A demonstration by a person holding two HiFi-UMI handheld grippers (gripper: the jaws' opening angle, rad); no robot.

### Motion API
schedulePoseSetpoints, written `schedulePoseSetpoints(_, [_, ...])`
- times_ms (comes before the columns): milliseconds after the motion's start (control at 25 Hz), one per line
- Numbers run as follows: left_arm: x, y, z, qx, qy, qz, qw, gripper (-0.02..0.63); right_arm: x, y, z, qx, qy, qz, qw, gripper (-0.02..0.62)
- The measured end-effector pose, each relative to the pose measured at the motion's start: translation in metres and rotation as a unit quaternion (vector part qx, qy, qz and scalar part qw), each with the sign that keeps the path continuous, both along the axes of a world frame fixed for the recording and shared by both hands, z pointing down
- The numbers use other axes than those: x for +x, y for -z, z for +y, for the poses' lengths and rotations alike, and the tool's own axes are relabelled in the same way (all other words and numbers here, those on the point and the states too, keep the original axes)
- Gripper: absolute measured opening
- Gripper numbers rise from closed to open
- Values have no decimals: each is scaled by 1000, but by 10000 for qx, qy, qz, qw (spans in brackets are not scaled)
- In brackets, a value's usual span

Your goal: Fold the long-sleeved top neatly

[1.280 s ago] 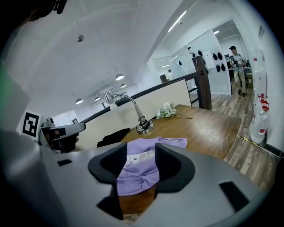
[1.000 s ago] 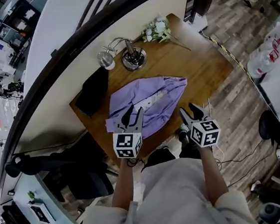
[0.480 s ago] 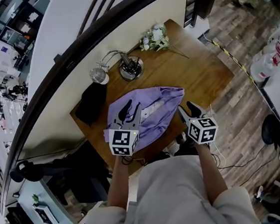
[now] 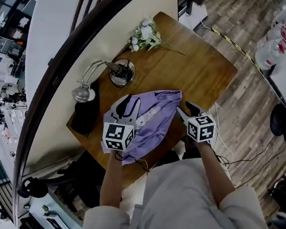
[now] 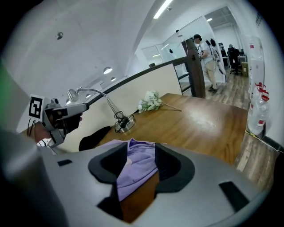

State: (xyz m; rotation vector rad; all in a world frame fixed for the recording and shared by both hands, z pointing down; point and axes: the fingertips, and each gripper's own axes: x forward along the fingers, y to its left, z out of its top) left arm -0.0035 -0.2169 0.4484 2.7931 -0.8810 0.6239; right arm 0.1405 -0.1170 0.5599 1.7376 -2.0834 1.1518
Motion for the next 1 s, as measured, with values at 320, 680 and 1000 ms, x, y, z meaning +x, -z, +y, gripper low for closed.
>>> schedulePoseSetpoints(320, [22, -72, -14, -568, -709, -598, 9941, 137, 13, -44, -22, -395, 59, -150, 9991, 200])
schedulePoseSetpoints(680, [29, -139, -25, -846, -1436, -1386, 9762, 149, 17, -78, -42, -691, 305, -84, 9971, 212])
schedulePoseSetpoints(1000, [29, -194, -26, -1262, -1887, -1886, 9554, 192, 7, -102, -44, -788, 642, 155, 9947, 224])
